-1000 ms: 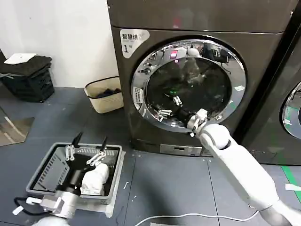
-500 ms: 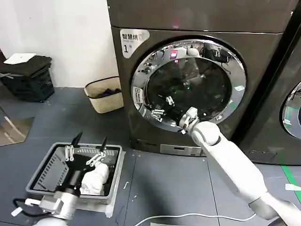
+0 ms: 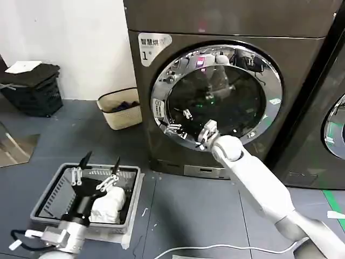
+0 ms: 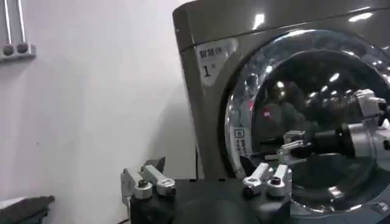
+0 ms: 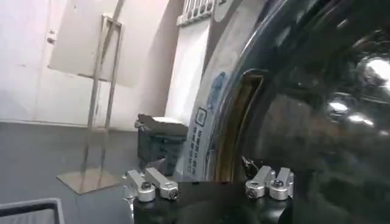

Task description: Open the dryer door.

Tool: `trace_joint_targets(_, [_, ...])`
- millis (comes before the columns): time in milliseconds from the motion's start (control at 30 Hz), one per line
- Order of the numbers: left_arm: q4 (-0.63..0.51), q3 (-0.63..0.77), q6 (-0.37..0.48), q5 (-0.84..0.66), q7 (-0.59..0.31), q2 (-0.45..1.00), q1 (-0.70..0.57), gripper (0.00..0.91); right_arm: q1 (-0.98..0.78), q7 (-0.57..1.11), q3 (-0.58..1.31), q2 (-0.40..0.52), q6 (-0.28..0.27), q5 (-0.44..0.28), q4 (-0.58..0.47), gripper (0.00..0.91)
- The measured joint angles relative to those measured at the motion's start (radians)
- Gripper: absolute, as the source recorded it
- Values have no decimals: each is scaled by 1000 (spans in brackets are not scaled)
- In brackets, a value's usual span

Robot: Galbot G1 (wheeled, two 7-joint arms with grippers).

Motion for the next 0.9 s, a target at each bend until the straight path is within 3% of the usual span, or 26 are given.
trace_joint_targets(400, [-6, -10, -9, -4, 2, -2, 11, 907, 35, -48, -11, 38, -1, -6, -49, 907])
trace_joint_targets(900, [-6, -18, -6, -10, 3, 3, 3, 907, 28, -157, -16, 8, 17, 27, -27, 907])
